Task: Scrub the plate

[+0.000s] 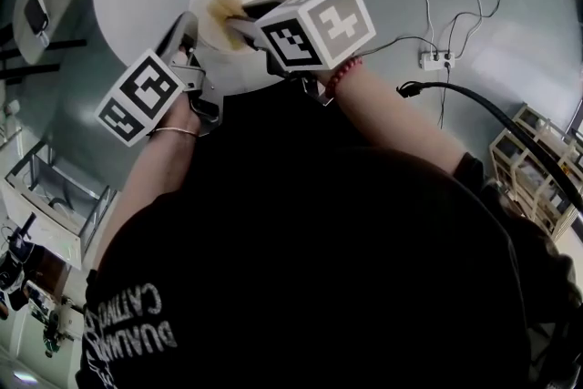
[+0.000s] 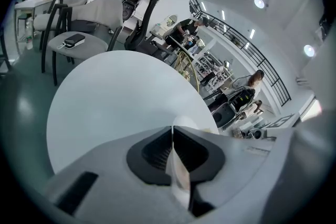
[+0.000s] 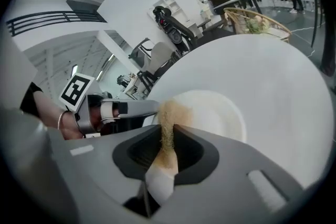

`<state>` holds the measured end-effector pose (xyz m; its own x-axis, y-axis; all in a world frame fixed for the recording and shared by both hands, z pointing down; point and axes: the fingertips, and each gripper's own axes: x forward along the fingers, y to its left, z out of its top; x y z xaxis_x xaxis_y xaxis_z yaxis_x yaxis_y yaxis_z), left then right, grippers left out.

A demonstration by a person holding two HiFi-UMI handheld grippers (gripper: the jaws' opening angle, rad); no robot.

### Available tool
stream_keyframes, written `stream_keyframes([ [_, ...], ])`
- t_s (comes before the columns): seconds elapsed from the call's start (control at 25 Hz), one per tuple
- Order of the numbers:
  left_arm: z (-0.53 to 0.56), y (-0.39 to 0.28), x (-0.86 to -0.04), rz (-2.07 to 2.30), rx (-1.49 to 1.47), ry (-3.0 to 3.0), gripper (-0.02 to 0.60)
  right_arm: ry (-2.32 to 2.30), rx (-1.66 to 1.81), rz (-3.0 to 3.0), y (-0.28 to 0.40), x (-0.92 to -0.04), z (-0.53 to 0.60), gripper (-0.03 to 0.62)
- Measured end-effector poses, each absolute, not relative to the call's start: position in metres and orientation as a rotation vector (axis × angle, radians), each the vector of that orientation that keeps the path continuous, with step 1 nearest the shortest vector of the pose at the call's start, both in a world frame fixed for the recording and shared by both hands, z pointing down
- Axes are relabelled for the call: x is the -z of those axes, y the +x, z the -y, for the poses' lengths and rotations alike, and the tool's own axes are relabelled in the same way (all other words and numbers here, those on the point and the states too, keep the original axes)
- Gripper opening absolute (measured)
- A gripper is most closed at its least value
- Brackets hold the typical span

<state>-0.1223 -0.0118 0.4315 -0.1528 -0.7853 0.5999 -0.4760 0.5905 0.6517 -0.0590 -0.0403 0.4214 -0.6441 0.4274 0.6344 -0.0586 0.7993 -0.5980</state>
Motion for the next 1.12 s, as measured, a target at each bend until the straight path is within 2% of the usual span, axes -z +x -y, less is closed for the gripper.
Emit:
stream_keyframes([
  [0.44, 0.015, -0.112, -0.426, 1.790, 0.358, 1.091, 0.011, -0.354, -0.784, 2.060, -0.048, -0.440, 0.018, 0.071],
  [1.12, 0.008, -0.130, -0.447, 1.829, 0.269, 0.996, 0.014, -0.199, -0.907, 1.999, -0.030, -0.455, 0.065, 0.067],
])
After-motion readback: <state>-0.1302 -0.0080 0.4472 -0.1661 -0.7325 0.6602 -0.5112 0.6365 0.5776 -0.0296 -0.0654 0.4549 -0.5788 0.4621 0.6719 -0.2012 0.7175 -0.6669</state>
